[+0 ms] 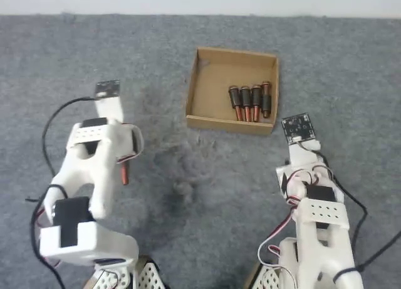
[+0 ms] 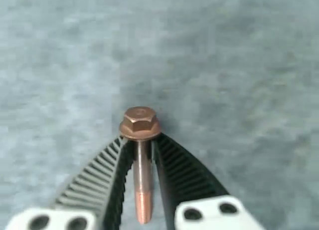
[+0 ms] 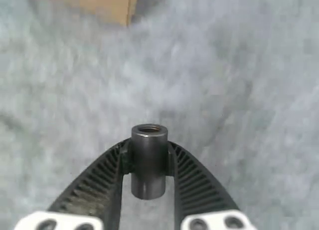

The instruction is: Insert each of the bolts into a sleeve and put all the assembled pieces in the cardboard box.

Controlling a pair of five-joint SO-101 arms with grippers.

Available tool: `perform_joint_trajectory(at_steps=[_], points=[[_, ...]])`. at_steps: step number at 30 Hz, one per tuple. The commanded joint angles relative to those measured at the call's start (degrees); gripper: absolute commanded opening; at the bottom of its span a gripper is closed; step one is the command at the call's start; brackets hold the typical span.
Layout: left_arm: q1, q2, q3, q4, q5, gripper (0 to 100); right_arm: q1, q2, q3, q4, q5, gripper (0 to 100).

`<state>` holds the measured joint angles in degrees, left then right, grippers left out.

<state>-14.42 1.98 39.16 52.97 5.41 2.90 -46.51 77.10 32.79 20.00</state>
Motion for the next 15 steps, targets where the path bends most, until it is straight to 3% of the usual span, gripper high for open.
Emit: perform_joint_trajectory(at_steps=[1,8,15], points=[[-4.4,-4.13,0.31,-0.88,-3.78,1,-0.57,-2.24,-0.62,-6.46,0.7,0.9],[-6.59,-4.13,0.4,-0.88,-4.31,1,-0.75,-2.15,-0.62,-18.51,0.7,0.9],[-6.68,-4.13,0.4,-0.88,-4.4,1,-5.93,-2.07,0.35,-32.48,0.26,0.7]])
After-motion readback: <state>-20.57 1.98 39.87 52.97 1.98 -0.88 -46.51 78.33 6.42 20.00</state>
